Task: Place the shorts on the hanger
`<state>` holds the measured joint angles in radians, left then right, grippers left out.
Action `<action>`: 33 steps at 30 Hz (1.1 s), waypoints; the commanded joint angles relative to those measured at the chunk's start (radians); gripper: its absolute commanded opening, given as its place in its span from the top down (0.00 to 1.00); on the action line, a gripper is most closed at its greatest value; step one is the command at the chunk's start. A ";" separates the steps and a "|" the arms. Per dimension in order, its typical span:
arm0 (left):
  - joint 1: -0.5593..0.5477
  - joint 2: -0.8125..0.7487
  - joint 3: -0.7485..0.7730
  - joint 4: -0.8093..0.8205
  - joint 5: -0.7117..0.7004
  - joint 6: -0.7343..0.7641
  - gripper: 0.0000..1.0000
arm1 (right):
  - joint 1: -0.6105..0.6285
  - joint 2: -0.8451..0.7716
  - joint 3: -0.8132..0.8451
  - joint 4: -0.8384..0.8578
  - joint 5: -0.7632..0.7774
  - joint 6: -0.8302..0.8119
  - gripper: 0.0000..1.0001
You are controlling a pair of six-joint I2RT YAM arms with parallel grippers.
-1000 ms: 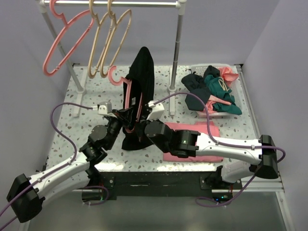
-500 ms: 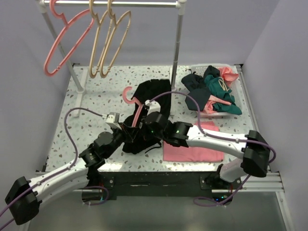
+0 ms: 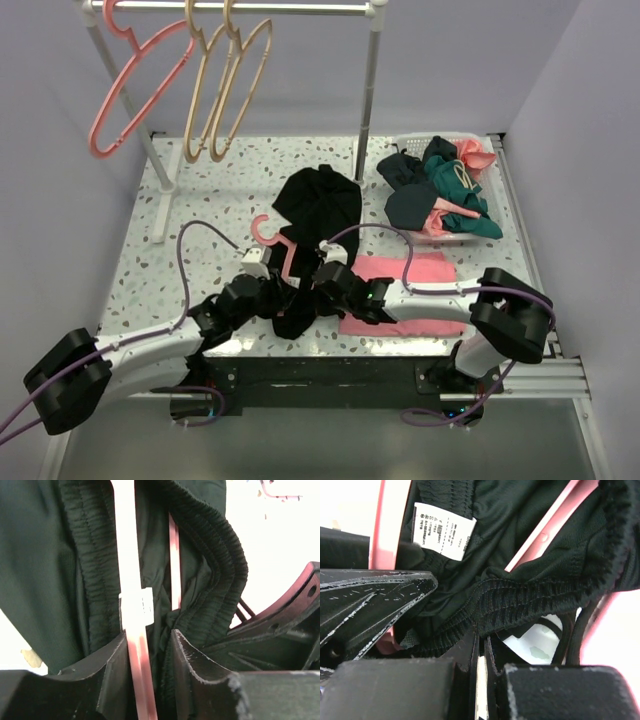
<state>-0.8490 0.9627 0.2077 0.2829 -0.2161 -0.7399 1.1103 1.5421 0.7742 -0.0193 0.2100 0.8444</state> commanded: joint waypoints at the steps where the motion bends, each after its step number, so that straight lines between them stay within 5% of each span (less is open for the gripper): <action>1: -0.002 0.040 0.102 0.032 -0.026 0.063 0.58 | -0.004 -0.031 -0.035 0.082 0.009 0.036 1.00; 15: 0.070 0.258 0.297 0.062 0.004 0.131 0.60 | -0.006 -0.059 -0.082 0.094 -0.005 0.050 1.00; 19: 0.117 0.312 0.328 0.088 0.052 0.140 0.72 | -0.004 -0.089 -0.079 0.073 0.009 0.041 1.00; 22: 0.130 0.338 0.346 0.125 0.102 0.151 1.00 | -0.004 -0.122 -0.059 0.023 0.031 0.016 1.00; 27: 0.126 0.282 0.444 0.044 0.139 0.192 1.00 | -0.006 -0.218 0.107 -0.141 0.101 -0.080 1.00; 33: 0.091 0.174 0.671 -0.256 0.067 0.266 1.00 | -0.013 -0.250 0.468 -0.355 0.196 -0.252 1.00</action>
<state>-0.7364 1.2301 0.6872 0.1413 -0.1127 -0.5514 1.1076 1.3487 1.0176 -0.2668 0.2974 0.7326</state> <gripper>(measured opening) 0.086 0.025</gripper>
